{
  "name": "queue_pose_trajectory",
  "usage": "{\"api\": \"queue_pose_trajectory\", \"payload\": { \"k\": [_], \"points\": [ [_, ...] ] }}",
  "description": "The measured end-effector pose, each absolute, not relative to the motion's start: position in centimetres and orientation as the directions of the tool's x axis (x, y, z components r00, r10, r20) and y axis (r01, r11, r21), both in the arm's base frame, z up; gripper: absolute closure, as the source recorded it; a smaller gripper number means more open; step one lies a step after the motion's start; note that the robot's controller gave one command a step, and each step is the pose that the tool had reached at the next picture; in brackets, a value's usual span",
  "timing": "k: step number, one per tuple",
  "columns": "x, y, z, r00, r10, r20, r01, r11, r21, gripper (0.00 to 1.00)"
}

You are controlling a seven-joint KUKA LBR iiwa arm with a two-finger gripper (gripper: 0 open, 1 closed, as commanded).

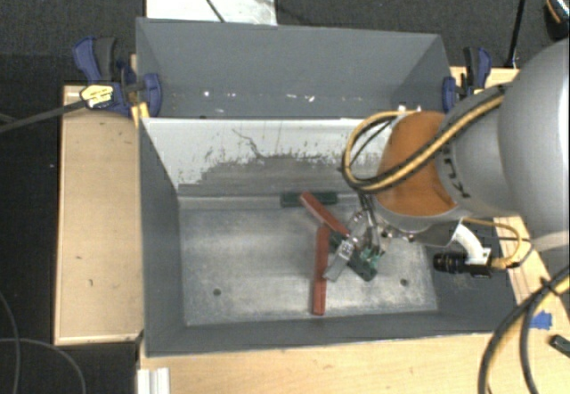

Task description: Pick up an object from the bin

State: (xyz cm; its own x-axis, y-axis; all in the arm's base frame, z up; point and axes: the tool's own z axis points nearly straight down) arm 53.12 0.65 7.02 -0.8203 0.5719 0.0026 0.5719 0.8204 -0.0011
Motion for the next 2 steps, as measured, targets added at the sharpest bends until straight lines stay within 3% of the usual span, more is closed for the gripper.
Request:
{"api": "queue_pose_trajectory", "payload": {
  "k": [1, 2],
  "points": [
    [53.17, 0.60, 7.10, -0.822, 0.569, 0.001, 0.569, 0.822, -0.001, 0.00],
    [53.18, 0.74, 7.40, -0.824, 0.566, 0.006, 0.566, 0.824, 0.000, 1.00]
  ]
}}
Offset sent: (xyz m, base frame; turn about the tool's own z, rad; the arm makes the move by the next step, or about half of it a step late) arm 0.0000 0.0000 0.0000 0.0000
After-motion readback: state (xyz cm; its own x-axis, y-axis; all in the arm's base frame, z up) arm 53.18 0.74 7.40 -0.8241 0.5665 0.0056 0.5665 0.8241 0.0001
